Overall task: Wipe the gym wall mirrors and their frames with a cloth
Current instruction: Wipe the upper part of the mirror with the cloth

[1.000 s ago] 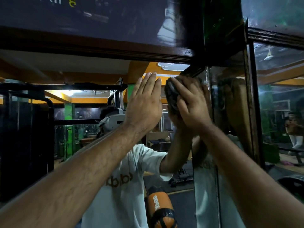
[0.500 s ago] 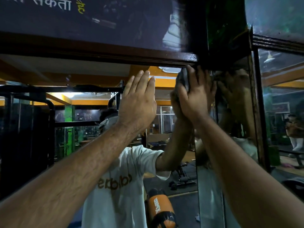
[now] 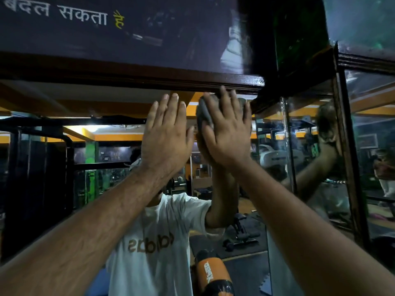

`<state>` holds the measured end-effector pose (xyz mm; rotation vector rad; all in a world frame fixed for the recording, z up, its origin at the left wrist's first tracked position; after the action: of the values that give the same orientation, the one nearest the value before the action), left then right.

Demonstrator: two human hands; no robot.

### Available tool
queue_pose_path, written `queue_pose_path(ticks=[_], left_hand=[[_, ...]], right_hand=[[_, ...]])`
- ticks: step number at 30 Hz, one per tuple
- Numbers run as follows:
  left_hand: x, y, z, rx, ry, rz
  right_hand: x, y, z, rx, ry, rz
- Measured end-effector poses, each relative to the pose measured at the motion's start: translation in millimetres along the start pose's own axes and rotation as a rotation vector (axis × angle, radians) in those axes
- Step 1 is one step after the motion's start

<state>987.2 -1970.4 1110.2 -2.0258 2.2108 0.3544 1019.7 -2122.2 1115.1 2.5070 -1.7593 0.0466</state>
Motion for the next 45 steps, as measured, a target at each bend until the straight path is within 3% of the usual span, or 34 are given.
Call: queue_pose_path(ticks=[2,3,7,8,11,13,15,18,19,22,24,26,30,32,36,38,42,43,45], left_hand=[[-1,-3,1,-0.017,-0.024,0.018],[-2,-3,2,-0.020,-0.037,0.035],[-11,7,5,-0.004,-0.042,0.090],[-14,9,7,0.006,-0.029,0.088],[-22,8,10,-0.018,-0.010,0.084],[-24,6,11,-0.024,-0.016,0.082],[-25,7,10,-0.033,-0.029,0.090],[-26,9,12,-0.045,-0.036,0.107],[-27,9,13,-0.043,-0.036,0.115],[-26,9,14,-0.024,-0.035,0.115],[-24,10,17,0.001,-0.039,0.123],[-22,9,24,0.020,-0.053,0.140],[-17,6,34,0.010,-0.050,0.158],[-16,6,32,0.012,-0.044,0.150],[-18,9,29,0.017,-0.043,0.126],[-20,12,30,0.003,-0.056,0.119],[-23,12,28,-0.020,-0.088,0.126],[-23,12,27,-0.021,-0.090,0.134],[-25,11,25,-0.023,-0.102,0.144]], right_hand=[[8,-1,5,-0.035,0.102,0.026],[19,-1,1,-0.019,0.061,0.052],[24,3,-13,0.019,-0.427,0.002],[9,2,-14,0.010,-0.404,-0.006],[-28,-1,-1,-0.013,0.008,-0.001],[-21,-1,6,-0.062,0.171,0.012],[2,0,-4,-0.042,0.070,0.035],[9,5,-19,0.018,-0.304,-0.013],[-4,5,-18,0.020,-0.317,-0.029],[-41,0,4,-0.018,0.058,-0.045],[-27,1,18,-0.064,0.224,-0.037],[5,4,15,-0.053,0.137,-0.038],[15,3,8,-0.028,-0.289,-0.045],[-13,-1,20,-0.022,-0.209,-0.016],[-11,-2,49,-0.100,0.187,0.015],[18,1,46,-0.081,0.087,0.020],[18,5,30,-0.030,-0.354,-0.065],[2,4,31,-0.033,-0.331,-0.056],[-29,-2,43,-0.048,-0.065,-0.030]])
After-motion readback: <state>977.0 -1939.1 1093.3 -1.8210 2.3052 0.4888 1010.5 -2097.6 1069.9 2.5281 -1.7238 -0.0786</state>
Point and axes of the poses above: each hand's wrist, its own z-axis away from the middle knuckle, its own y-axis out of the back of the hand, x = y × z, the point moved 4 cm from there along -z, towards the middle knuckle, and after that the axes turned 3 degrees about -x, right-handed, at the moved point
